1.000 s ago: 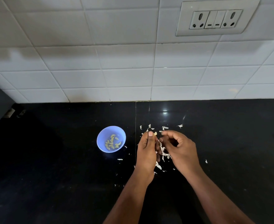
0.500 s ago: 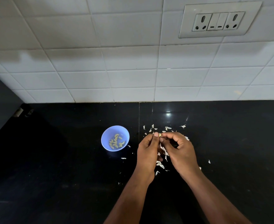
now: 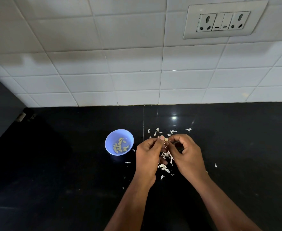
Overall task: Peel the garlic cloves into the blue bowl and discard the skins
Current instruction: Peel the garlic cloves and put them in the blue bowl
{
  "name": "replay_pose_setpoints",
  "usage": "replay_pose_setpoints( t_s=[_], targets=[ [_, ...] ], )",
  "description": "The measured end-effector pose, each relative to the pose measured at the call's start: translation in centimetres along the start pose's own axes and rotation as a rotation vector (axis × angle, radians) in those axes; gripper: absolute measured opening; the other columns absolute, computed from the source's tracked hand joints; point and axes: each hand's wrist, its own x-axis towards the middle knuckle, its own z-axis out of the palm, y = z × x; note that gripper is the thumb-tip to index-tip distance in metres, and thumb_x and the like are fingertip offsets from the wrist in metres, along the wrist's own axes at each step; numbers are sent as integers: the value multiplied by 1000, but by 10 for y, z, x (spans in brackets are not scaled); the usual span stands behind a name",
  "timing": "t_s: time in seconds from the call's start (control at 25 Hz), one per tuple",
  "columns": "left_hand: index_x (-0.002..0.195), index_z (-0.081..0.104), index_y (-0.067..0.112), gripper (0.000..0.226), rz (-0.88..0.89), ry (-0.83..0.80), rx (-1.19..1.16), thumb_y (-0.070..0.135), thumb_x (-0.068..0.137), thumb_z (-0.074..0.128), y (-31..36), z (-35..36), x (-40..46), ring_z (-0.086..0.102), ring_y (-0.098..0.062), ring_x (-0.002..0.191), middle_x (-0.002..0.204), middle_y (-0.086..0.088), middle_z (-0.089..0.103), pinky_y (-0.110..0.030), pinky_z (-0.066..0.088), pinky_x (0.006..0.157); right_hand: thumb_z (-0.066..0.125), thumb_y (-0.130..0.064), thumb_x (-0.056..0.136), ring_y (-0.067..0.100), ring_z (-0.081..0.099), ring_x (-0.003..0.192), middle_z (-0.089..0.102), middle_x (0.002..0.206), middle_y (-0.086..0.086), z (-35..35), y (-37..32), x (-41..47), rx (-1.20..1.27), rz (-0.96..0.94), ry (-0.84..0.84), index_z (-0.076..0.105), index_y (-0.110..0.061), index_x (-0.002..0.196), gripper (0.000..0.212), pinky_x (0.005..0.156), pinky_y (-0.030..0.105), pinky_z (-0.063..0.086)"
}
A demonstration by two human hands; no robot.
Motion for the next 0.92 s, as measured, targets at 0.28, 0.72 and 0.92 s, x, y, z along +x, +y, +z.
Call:
replay_pose_setpoints(
  t_s=[0.28,0.72,0.92],
  targets=[
    [98,75,-2,10,-46,33,-55,8,95,74,3,1,0,69,-17,70,79,-11,73,-32,59,53,75,-19,94,8,68,94,70,96,-14,-4,2,2,-14,-59,-19,76,-28,95,10,80,28,54],
    [100,67,0,18,-84,-3,-28,14,107,57,-9,12,2,59,-12,55,67,-2,59,-30,54,51,71,-13,97,19,70,74,77,86,10,12,-3,-1,478,369,28,81,-14,95,10,61,31,55],
    [100,63,2,16,-108,38,-32,13,107,53,-6,11,4,58,-13,51,64,0,59,-32,54,51,67,-16,100,19,60,68,67,80,11,14,-1,3,683,520,169,75,-4,94,15,52,29,48]
  ],
)
